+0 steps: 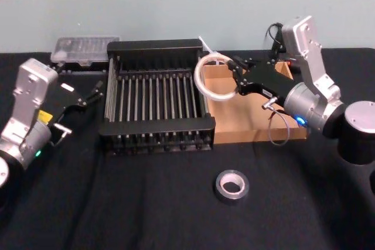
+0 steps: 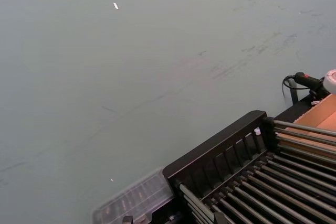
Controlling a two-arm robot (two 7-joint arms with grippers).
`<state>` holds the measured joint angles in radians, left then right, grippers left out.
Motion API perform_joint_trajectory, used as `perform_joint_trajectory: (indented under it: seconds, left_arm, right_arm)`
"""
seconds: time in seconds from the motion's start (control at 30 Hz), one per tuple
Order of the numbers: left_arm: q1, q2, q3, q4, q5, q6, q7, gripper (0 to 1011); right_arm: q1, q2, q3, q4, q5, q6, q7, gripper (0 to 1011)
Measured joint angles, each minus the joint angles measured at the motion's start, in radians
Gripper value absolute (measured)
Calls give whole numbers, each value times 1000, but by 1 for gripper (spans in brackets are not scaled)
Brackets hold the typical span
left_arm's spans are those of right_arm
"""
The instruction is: Pick up the white tape and place it into the black box , Pick up the silver tape and place it into the brown box.
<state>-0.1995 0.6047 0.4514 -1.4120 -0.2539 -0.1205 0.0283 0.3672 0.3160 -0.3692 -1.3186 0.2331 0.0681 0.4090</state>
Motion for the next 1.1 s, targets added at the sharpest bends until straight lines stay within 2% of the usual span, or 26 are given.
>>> perform_joint_trajectory:
  seconds: [0.7, 1.1]
  left_arm:
    - [0, 0, 0, 0, 0, 0, 0, 1001]
    - [0, 0, 0, 0, 0, 0, 0, 1001]
  right_arm:
    - [87, -62, -75, 64, -43, 13, 7, 94]
    - [135, -100, -116, 121, -76, 1, 16, 94]
